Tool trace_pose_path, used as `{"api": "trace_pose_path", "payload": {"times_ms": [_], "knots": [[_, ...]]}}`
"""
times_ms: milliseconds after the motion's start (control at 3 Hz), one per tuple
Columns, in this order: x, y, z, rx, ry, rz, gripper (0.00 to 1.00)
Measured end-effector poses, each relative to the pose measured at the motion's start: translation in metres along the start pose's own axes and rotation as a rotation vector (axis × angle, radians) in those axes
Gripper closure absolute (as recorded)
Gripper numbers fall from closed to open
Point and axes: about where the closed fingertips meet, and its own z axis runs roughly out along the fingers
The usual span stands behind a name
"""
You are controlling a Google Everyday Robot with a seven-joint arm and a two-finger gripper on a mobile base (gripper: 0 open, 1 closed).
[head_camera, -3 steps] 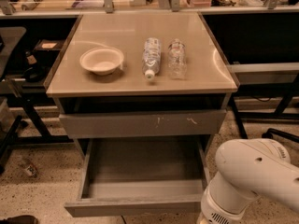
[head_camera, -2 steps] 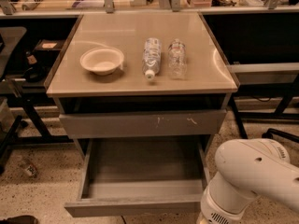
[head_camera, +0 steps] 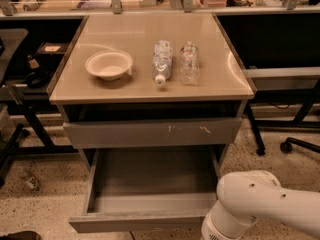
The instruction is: Close middle drawer
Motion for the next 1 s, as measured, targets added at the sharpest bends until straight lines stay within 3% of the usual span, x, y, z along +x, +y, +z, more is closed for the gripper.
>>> {"api": "trace_pose_path", "payload": {"times_ms": [1000], "knots": [[-0.042,-0.047,0.065,0.006,-0.082,0.075,1.0]]}}
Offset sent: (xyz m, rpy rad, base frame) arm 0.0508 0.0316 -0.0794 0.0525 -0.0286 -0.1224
